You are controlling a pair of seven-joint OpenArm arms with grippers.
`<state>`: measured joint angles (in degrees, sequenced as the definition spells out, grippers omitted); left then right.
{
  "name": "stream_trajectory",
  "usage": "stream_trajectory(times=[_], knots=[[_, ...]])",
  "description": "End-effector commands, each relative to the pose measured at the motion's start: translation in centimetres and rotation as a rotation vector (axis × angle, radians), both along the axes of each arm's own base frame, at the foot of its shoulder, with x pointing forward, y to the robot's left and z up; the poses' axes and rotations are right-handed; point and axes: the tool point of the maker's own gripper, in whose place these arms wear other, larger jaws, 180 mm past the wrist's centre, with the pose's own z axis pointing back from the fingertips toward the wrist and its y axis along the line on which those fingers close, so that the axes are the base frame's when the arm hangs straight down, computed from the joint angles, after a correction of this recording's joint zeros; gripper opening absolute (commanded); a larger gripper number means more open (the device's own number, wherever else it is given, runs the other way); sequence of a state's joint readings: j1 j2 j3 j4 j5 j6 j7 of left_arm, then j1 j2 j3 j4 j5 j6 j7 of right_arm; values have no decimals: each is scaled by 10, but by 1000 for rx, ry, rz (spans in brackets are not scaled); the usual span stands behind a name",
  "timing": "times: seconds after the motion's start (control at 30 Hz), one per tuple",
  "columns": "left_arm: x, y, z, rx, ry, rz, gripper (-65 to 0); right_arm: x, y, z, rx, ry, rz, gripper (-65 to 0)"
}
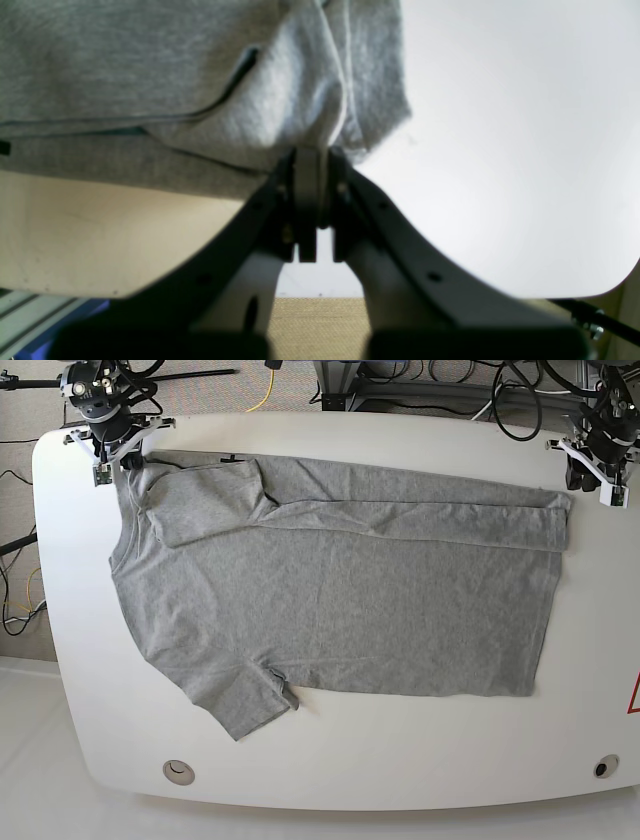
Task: Fold the T-shirt properly
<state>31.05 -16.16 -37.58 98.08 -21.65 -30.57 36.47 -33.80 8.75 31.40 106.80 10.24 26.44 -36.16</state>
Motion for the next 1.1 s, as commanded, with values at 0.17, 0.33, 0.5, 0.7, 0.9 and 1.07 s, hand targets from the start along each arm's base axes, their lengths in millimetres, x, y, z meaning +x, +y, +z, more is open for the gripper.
stream_trajectory(times=[0.17, 0.33, 0.5, 0.7, 0.9, 1.07], knots=[[12, 0, 13, 7, -62, 5, -650, 5, -5, 9, -22, -28, 11, -649], [9, -4, 10, 2, -49, -3, -650, 1, -5, 7, -21, -16, 8, -650], [10, -5, 10, 2, -48, -6, -645, -1, -6, 6, -21, -12, 5, -650], [12, -6, 13, 14, -42, -22, -520, 1, -6, 6, -20, -14, 4, -650], [16, -13, 20, 16, -63, -41, -398, 2, -5, 7, -22, -19, 8, -650], [24, -19, 29, 19, -101, -60, -307, 3, -6, 9, -26, -25, 11, -650]])
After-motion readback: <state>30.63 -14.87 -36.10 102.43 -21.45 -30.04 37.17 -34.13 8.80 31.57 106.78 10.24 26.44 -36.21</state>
